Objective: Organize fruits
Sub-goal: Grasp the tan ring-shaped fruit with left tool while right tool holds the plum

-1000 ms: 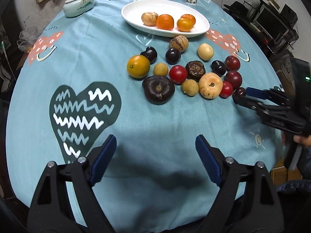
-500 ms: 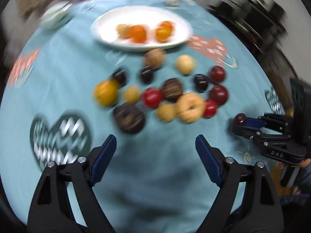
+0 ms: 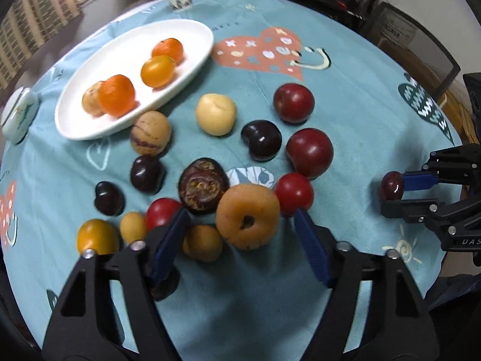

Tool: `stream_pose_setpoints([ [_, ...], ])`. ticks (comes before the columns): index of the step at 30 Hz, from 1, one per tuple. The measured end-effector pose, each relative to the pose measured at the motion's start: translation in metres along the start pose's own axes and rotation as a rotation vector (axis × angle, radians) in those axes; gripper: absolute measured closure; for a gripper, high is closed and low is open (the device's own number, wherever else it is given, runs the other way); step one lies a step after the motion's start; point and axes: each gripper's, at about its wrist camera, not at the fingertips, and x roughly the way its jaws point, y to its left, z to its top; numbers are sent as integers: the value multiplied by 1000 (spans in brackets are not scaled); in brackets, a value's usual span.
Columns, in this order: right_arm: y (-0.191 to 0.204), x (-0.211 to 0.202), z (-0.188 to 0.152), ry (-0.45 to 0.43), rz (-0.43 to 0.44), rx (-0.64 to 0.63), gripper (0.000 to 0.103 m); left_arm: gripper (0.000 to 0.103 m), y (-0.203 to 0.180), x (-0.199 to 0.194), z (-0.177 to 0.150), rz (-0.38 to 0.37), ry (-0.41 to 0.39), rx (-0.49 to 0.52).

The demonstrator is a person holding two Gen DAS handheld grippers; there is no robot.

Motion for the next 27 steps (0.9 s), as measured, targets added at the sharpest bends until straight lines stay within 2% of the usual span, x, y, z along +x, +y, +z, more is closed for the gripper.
stream_pose_setpoints([
  [3, 0, 1, 0, 2, -1, 7, 74, 34, 0, 0, 0, -19, 1, 25],
  [6, 2, 1, 1, 3, 0, 5, 74, 60, -1, -3, 0, -40, -2, 34],
  [13, 15, 5, 7, 1, 22, -26, 73, 60, 10, -15, -10, -69, -16, -50],
  [18, 35, -1, 18, -24, 69, -70, 73, 60, 20, -43, -21, -60, -46, -134],
  [23, 60, -2, 35, -52, 113, -132, 73, 60, 29, -66, -30, -7, -57, -232],
  [27, 77, 7, 42, -33, 135, -176, 73, 60, 32, -72, -39, -10, -59, -289],
])
